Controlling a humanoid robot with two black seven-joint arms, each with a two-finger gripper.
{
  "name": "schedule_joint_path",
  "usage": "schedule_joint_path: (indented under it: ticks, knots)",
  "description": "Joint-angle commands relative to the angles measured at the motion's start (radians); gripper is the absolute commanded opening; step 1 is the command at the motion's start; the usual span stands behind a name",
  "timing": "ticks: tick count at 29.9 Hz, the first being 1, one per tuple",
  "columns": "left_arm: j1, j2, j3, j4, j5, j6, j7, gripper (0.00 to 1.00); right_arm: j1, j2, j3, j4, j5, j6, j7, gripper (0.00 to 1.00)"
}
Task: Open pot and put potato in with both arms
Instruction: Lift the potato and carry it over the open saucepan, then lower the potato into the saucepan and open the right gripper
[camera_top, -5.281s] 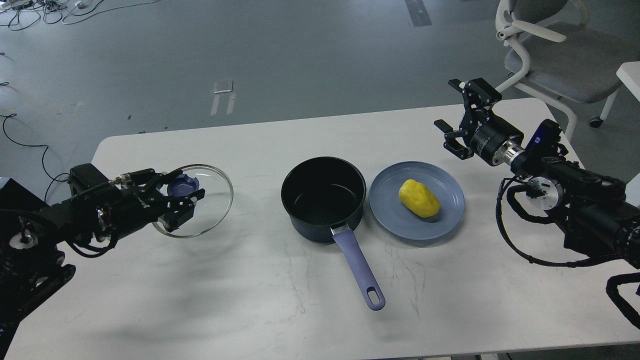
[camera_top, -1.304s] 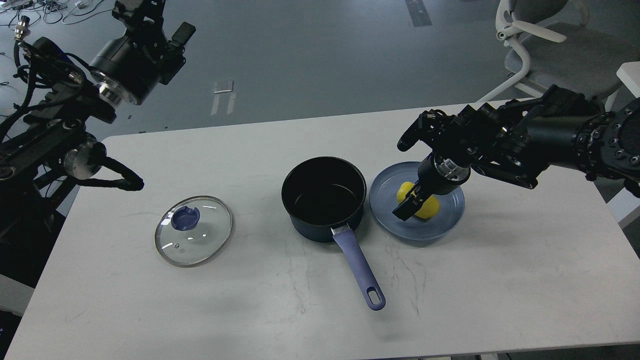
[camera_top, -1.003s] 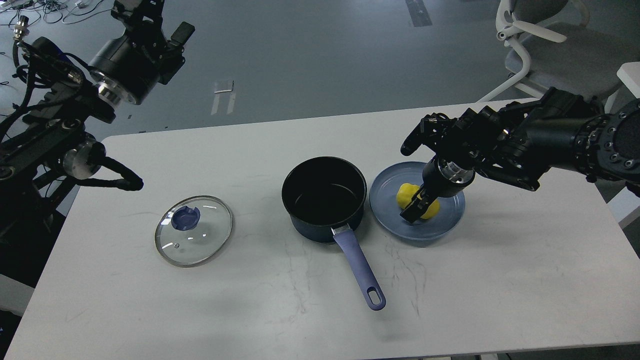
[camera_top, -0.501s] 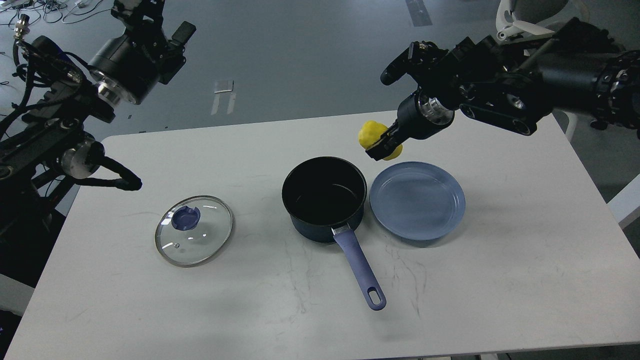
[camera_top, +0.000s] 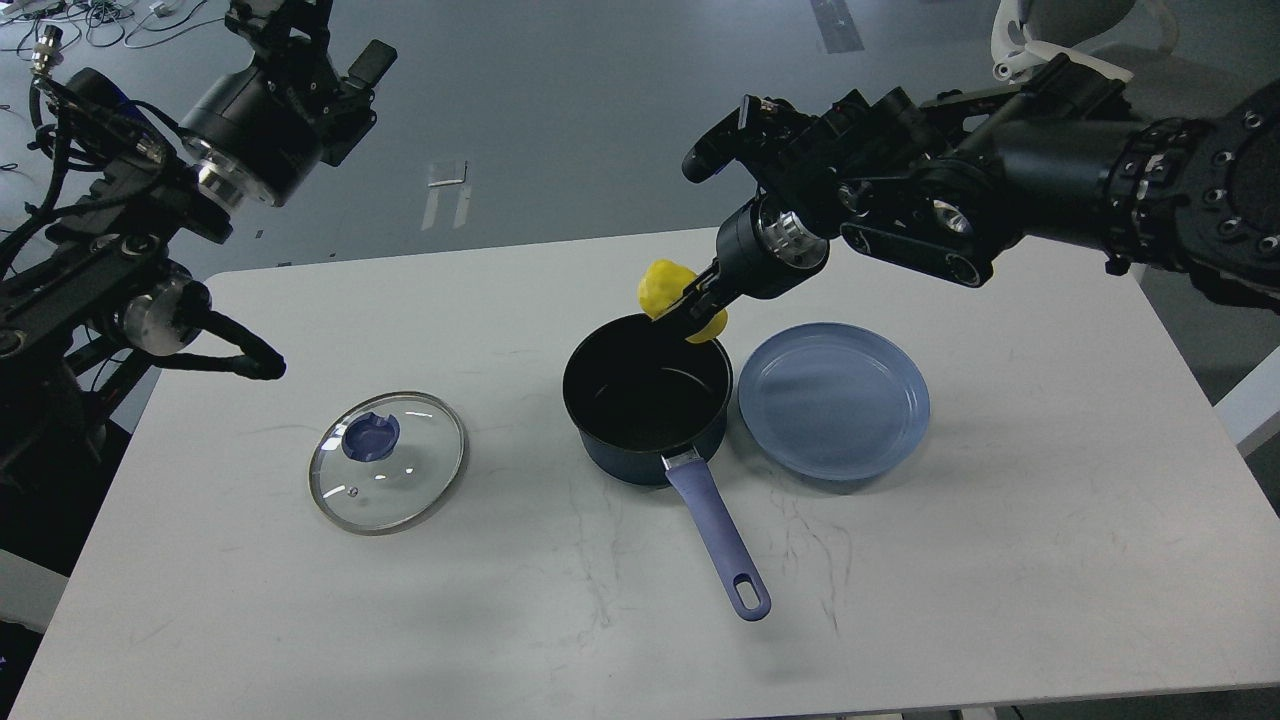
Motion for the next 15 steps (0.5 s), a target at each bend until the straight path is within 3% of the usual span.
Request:
schedule_joint_path:
  ticks: [1,13,15]
  knots:
    - [0.0,-0.001,-0.014,0.0,0.0,-0.001,0.0,0.98,-0.033,0.0,-0.009,-0.016,0.004,-0.002,0.0,0.13]
    - [0.001,0.001,-0.014,-0.005,0.0,0.001,0.0,0.98,-0.099,0.0,-0.009,-0.002,0.122,-0.008,0.0,0.14]
    - [0.001,0.001,-0.014,-0.005,0.0,0.001,0.0,0.98,-0.114,0.0,-0.008,-0.001,0.124,-0.025,0.0,0.19]
